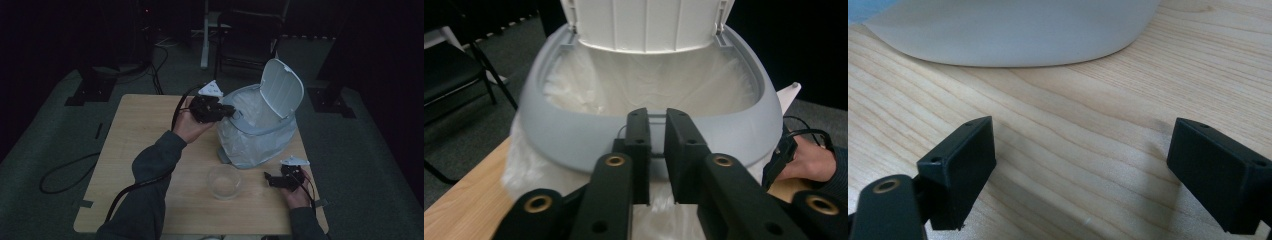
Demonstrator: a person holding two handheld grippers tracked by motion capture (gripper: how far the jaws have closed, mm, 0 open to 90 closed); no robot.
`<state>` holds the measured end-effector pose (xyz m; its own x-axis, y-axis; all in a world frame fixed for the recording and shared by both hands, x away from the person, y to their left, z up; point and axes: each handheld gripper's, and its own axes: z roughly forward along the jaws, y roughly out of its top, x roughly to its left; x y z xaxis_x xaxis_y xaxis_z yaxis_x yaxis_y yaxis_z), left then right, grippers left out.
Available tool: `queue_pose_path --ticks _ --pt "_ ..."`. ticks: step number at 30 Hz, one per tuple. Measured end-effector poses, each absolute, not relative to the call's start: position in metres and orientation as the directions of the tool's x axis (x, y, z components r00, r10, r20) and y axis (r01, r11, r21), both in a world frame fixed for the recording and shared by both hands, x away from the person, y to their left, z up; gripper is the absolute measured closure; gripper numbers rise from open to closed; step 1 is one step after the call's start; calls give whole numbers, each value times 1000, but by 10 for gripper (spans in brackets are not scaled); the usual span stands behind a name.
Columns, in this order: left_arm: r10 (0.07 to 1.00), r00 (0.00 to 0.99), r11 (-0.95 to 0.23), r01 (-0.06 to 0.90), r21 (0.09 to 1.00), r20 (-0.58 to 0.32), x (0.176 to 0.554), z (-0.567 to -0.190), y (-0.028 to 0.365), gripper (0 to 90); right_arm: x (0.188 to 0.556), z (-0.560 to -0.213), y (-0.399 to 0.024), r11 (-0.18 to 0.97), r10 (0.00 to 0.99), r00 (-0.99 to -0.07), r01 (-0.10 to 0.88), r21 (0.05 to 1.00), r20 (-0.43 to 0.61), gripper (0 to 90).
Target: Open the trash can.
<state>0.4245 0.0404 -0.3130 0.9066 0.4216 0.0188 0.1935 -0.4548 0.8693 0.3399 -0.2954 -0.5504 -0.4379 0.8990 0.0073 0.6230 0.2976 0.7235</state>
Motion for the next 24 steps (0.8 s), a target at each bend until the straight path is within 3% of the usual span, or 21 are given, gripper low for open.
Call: queue_pose_path --ticks 5,6,11,20,24 --pt "445 895 -454 201 868 25 421 -314 62 683 340 -550 -295 297 899 -438 623 724 8 113" --pt "453 891 -450 208 868 22 420 -316 67 619 340 -550 -295 298 899 -438 623 723 7 113" --pt "502 864 -448 218 867 42 415 -330 93 520 340 -550 -295 297 899 -438 623 723 7 113" --pt "561 827 -441 265 858 33 406 -361 124 473 340 -550 -295 297 900 -436 623 724 6 113" --pt "570 821 -448 292 845 18 401 -374 134 497 340 -550 -295 297 900 -436 623 724 6 113"
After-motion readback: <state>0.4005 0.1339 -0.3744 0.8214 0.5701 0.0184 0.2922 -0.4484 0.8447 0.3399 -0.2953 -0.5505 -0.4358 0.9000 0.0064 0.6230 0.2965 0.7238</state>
